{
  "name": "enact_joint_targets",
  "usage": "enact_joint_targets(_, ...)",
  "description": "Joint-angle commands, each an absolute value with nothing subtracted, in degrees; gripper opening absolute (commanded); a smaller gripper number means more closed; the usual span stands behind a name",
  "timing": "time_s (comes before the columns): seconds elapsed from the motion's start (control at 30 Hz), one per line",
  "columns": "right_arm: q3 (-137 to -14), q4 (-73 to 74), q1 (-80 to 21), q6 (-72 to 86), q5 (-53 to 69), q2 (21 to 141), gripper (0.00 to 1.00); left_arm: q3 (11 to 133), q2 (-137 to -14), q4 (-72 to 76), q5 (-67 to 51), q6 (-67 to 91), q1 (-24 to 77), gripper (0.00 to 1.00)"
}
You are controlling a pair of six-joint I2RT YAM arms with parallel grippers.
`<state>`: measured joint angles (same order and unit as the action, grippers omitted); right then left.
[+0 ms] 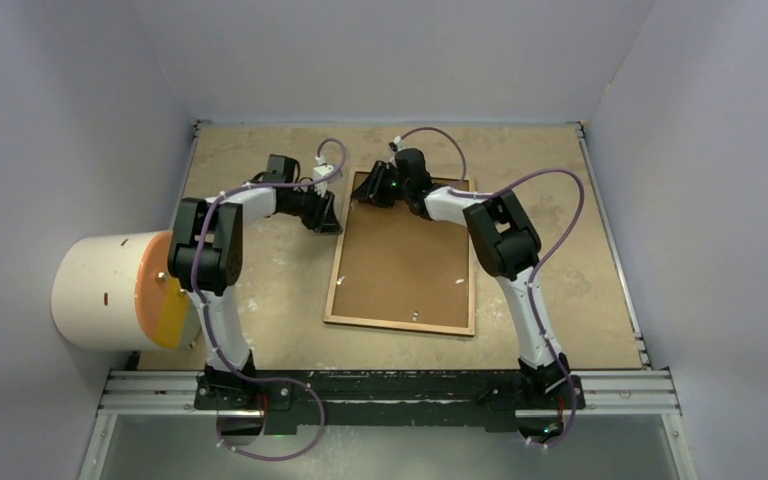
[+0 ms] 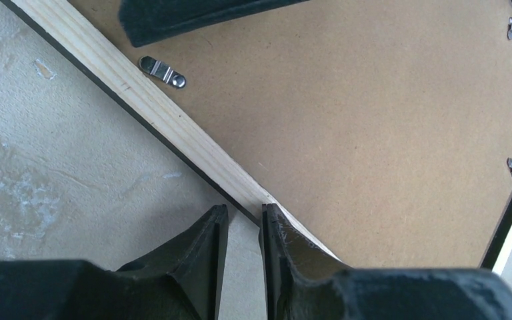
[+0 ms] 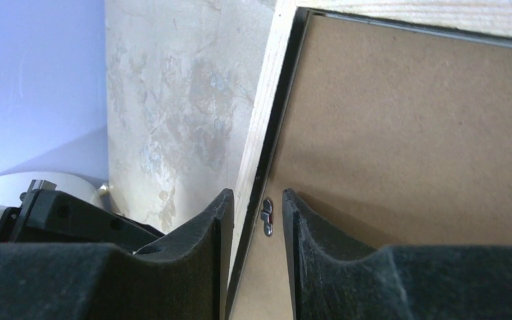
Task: Put the photo into the frame
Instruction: Install the photo frame at the center of the board.
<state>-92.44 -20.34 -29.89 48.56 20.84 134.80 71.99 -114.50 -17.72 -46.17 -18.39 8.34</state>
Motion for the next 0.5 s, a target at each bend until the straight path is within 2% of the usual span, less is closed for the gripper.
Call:
enact_joint_targets(0.0,-95.3,-19.0,-30.6,47.4,22.9,136.9,0.36,70.4,-115.4,-16.3,-44.2,-20.0,8.5,0.27)
enact_joint_targets(0.47,-93.8,-18.7,-31.8,47.7,25.6,135.3,0.32,70.4,-115.5,-16.4,-43.2,-20.9,8.5,0.25)
